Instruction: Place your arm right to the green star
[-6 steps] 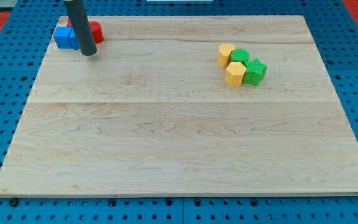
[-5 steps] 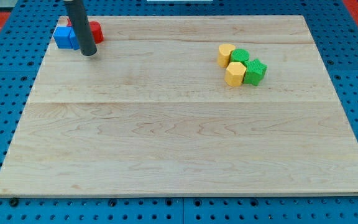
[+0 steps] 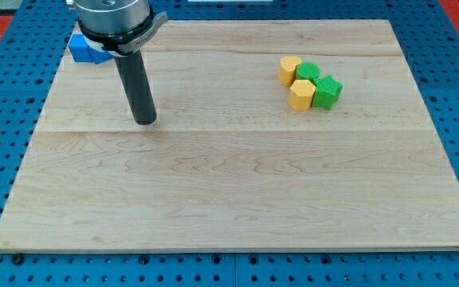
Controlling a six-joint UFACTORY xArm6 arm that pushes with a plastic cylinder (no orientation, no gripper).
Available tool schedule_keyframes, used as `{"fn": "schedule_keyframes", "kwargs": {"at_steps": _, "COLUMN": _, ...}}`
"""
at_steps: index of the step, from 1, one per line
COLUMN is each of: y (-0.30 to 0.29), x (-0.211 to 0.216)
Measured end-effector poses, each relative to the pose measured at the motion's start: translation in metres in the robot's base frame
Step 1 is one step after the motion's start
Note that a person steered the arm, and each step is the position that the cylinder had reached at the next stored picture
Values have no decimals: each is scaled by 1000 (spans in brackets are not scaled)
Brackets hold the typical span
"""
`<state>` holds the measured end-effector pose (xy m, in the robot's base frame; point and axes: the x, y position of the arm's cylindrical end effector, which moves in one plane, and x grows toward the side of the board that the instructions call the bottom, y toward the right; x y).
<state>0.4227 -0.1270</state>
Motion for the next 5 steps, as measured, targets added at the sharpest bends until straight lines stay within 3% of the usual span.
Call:
{"fn": "schedule_keyframes", "kwargs": {"at_steps": 1, "y": 0, "x": 1}}
{"fn": "schedule_keyframes", "kwargs": {"at_steps": 2, "y": 54, "x": 36}}
{"fn": "schedule_keyframes", "kwargs": {"at_steps": 4, "y": 318, "x": 3}}
{"fn": "schedule_keyframes", "kwargs": {"at_steps": 5, "y": 374, "x": -24}}
